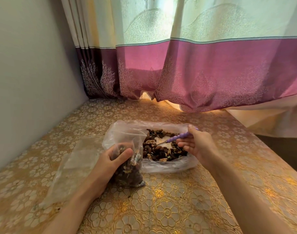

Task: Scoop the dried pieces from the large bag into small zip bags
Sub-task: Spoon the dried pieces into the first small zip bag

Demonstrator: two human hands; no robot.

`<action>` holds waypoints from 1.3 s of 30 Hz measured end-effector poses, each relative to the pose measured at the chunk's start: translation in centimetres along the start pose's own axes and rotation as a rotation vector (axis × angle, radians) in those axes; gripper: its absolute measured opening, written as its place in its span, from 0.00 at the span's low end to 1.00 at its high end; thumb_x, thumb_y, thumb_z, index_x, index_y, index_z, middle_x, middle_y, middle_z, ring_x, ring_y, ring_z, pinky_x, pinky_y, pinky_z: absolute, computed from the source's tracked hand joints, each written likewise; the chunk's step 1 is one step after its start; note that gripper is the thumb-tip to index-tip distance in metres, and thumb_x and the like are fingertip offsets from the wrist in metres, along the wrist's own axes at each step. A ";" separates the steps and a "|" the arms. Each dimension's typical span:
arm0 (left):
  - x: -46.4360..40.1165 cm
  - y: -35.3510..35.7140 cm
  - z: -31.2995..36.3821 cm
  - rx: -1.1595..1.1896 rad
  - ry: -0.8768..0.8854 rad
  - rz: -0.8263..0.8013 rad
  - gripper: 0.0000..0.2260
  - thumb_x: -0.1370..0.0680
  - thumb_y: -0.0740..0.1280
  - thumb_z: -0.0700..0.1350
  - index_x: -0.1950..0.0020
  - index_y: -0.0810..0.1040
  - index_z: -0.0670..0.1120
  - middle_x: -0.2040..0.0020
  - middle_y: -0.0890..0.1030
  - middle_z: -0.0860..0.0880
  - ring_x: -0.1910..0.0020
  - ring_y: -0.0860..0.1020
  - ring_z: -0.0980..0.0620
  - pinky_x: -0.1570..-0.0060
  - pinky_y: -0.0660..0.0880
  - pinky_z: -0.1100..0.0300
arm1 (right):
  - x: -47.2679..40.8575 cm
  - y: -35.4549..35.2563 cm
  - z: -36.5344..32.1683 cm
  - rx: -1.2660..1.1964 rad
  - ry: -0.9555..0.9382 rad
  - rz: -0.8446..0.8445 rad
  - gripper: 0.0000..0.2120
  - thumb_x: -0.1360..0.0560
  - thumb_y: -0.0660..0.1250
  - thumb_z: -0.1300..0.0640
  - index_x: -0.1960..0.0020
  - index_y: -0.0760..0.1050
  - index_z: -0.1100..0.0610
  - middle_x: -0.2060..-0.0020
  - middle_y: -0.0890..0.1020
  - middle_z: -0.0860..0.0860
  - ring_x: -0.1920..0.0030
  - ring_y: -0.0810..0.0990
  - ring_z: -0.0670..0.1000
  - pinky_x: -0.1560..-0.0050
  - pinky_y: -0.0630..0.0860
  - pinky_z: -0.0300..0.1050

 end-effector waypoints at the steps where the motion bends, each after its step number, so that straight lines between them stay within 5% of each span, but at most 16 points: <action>1: 0.0 0.0 0.0 0.004 0.000 0.003 0.20 0.40 0.74 0.64 0.52 0.82 0.58 0.54 0.84 0.48 0.52 0.81 0.47 0.46 0.76 0.49 | 0.0 -0.2 0.0 -0.010 0.004 0.019 0.22 0.18 0.55 0.52 0.64 0.76 0.63 0.72 0.83 0.55 0.74 0.79 0.46 0.72 0.74 0.35; 18: -0.1 0.0 -0.1 0.005 0.004 -0.001 0.33 0.49 0.75 0.69 0.50 0.81 0.54 0.53 0.84 0.47 0.52 0.82 0.48 0.51 0.77 0.54 | 1.2 -1.7 -3.4 -0.126 -0.191 0.118 0.20 0.19 0.56 0.54 0.64 0.75 0.63 0.76 0.82 0.52 0.76 0.77 0.45 0.74 0.73 0.35; 27: -0.1 0.1 -0.1 -0.005 0.005 -0.010 0.28 0.49 0.74 0.68 0.52 0.82 0.59 0.54 0.84 0.49 0.53 0.82 0.52 0.54 0.77 0.58 | 3.5 0.8 -6.8 -0.239 -0.316 0.005 0.21 0.19 0.57 0.51 0.63 0.77 0.63 0.70 0.84 0.56 0.75 0.77 0.46 0.77 0.71 0.33; 36: -0.1 0.1 -0.1 0.020 -0.021 -0.018 0.13 0.37 0.75 0.58 0.53 0.82 0.60 0.53 0.84 0.50 0.52 0.82 0.52 0.55 0.77 0.60 | 5.4 4.3 -7.0 -0.203 -0.337 -0.169 0.19 0.19 0.57 0.52 0.61 0.76 0.63 0.67 0.84 0.57 0.73 0.78 0.47 0.77 0.70 0.34; 39: -0.1 0.1 -0.2 0.014 -0.020 -0.031 0.16 0.37 0.75 0.59 0.51 0.81 0.60 0.52 0.84 0.49 0.52 0.82 0.50 0.52 0.77 0.56 | 5.7 4.7 -7.3 -0.145 -0.389 -0.193 0.19 0.19 0.56 0.54 0.61 0.77 0.63 0.65 0.85 0.58 0.72 0.78 0.48 0.77 0.70 0.34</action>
Point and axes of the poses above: each hand's wrist, its own x-axis away from the middle knuckle, its own y-axis out of the palm, z = x × y, the point moved 9 cm from there along -x, towards the middle knuckle
